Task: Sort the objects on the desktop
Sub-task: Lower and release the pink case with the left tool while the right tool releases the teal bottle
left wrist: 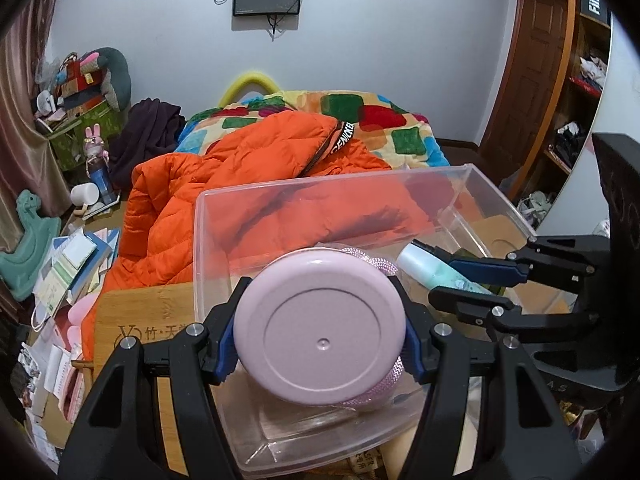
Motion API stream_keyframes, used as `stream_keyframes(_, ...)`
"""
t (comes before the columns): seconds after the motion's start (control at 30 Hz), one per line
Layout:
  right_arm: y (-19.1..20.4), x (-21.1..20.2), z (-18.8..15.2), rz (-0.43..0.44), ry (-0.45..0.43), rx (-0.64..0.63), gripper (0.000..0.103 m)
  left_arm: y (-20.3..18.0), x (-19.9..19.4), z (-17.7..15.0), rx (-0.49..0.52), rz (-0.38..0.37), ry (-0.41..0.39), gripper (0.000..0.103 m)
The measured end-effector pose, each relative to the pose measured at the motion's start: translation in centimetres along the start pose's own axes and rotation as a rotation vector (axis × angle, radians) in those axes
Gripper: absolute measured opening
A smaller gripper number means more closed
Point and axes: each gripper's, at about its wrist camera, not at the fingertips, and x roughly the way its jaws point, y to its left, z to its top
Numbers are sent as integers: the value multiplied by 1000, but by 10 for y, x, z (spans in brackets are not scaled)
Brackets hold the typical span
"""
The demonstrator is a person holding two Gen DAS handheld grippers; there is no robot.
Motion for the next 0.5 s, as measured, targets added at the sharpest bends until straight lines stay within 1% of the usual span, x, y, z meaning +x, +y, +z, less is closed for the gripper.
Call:
stream_keyframes(0.17,0,0,1,-7,4,5,23,0,-6,2,8,8,-15,63)
stream_keyframes(0.23,1,-2,1,-20,0,3,25,0,-9,2,11,13,-20,64)
stream_keyframes(0.3,1,-4,1,-30,-7,6,34,0,-13,2,14,17,-27,65)
stream_keyframes(0.43,4,-15,0,-52,-37,5,36,-3,-23,2,24,27,-46,70)
stream_keyframes(0.47,4,-17,1,-58,-44,5,40,-4,-25,2,28,31,-52,71)
stream_keyframes(0.5,5,-20,1,-66,-52,6,48,-5,-28,2,32,35,-58,72)
